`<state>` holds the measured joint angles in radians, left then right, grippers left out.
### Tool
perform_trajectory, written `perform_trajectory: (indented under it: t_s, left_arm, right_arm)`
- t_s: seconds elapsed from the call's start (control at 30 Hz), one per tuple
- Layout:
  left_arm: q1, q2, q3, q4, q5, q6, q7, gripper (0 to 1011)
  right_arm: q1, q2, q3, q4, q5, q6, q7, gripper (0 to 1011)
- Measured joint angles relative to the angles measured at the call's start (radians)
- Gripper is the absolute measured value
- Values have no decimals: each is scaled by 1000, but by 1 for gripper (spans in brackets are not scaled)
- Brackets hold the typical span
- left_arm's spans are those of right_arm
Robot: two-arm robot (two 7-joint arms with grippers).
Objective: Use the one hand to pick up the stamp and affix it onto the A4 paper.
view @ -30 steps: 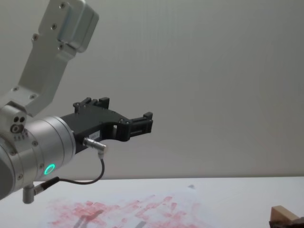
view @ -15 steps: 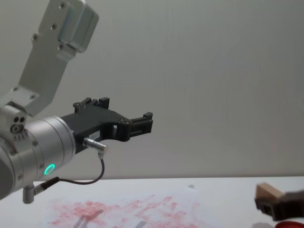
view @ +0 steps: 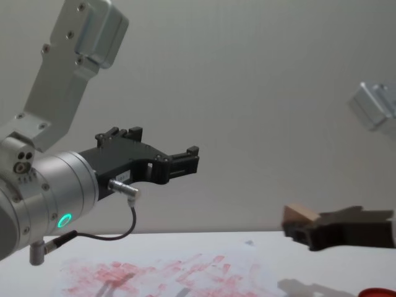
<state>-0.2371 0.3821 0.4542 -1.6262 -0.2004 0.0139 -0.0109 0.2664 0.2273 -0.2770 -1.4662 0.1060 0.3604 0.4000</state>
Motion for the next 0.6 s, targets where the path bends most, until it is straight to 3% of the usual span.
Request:
perform_trajectory:
  t_s: [0.33, 0.6]
  left_arm:
    - [0, 0, 0, 0, 0, 0, 0, 1001]
    - [0, 0, 0, 0, 0, 0, 0, 1001]
  right_arm:
    - [103, -47, -19, 146, 6, -19, 141, 219]
    - [170, -78, -35, 261, 14, 3, 222, 219]
